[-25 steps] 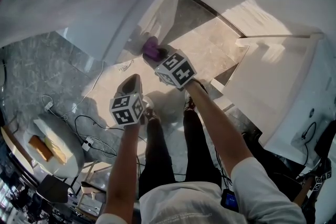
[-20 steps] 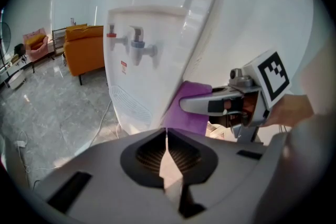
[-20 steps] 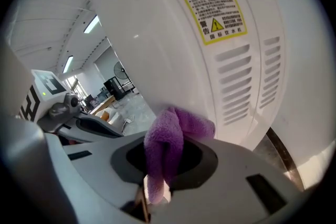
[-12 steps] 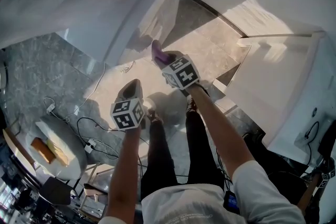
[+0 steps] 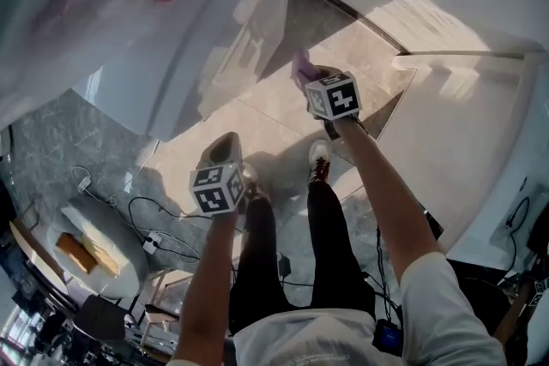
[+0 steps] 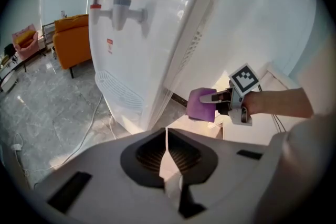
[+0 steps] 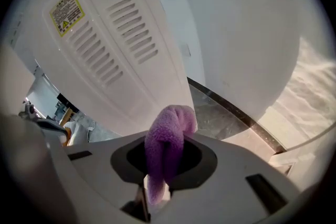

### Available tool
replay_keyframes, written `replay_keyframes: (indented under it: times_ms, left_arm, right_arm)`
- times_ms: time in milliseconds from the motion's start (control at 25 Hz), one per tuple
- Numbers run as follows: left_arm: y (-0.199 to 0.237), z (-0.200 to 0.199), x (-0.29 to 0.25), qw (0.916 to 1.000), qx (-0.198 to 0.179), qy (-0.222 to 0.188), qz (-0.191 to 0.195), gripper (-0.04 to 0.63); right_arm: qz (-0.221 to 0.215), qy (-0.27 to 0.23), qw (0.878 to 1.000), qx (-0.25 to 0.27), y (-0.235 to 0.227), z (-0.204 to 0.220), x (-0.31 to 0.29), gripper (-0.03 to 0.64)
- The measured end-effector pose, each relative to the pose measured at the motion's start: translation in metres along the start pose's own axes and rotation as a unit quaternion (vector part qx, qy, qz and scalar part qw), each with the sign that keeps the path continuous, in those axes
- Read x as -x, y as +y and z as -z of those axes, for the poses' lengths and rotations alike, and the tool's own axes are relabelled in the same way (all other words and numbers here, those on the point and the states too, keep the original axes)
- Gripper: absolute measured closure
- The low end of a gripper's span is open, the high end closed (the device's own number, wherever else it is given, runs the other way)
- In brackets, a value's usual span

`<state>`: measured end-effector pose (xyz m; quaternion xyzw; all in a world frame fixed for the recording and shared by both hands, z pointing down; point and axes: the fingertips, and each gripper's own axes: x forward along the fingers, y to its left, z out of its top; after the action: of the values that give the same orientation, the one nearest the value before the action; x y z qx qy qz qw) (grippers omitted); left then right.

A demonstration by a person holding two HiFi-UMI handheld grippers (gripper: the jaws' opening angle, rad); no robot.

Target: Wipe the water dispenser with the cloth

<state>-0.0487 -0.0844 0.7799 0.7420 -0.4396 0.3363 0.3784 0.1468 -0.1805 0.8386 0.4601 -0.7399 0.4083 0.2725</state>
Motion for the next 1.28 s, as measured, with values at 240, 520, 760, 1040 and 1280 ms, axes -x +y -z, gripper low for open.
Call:
replay_keyframes:
  times_ms: [240,520,760,1040,1280]
  left_arm:
    - [-0.012,-0.002,-0.046,0.9994,-0.019,0.021,0.019,0.577]
    - [-0.022,-0.006,-0.096,0.9980,-0.030,0.037,0.042,0.577]
    - [-0.019,0.002,-0.115,0.9935,-0.100,0.031,0.045,0.577]
    - [-0.008,0.019,-0.130,0.9928,-0.099,0.023,0.064,0.577]
    - [-0.002,0.029,-0.121,0.9910,-0.109,0.026,0.073,0.577]
  right_arm:
    - [0.010,-0.019,1.000,-0.016,-0.037,-0.016,-0.031,0.548]
    - [0.014,-0.024,0.999,0.018,-0.060,-0.028,-0.082,0.548]
    - [0.020,-0.018,0.998,0.053,-0.074,-0.042,-0.131,0.548]
    - [0.005,-0.021,0.994,0.108,-0.059,-0.037,-0.165,0.548]
    - [-0.029,0.030,0.986,0.161,-0.017,0.005,-0.179,0.546]
